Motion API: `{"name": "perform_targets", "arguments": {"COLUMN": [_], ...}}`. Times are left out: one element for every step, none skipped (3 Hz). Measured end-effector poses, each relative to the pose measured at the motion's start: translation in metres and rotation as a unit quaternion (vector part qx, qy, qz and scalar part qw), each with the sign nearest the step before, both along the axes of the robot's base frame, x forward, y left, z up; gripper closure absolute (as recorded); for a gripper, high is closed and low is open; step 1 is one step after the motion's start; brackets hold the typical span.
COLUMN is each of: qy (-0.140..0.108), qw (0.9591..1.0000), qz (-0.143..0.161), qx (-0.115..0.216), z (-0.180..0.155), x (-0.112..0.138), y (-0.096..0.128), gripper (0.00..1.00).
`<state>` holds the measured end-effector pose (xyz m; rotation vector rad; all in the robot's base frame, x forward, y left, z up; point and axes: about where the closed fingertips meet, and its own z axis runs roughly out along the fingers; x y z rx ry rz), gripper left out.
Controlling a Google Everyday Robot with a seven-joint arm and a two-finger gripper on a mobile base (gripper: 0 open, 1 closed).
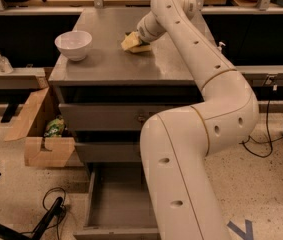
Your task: Place sponge into bottom drawer
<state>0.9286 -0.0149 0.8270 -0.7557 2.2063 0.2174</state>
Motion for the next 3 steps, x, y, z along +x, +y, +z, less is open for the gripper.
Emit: {"name": "perform_targets", "arguments": {"qy": [0.000,-0.021,-0.043], "qw": [1.0000,0.9989,0.9943], "qz": [0.000,0.028,0.076], "qx": [0.000,0.032,0.061], "z": [0.000,0.014,0.019], "x": [0.000,-0.006,-0.016], "y": [0.000,-0.007,-0.001], "gripper": [1.00,0.82,0.59]}}
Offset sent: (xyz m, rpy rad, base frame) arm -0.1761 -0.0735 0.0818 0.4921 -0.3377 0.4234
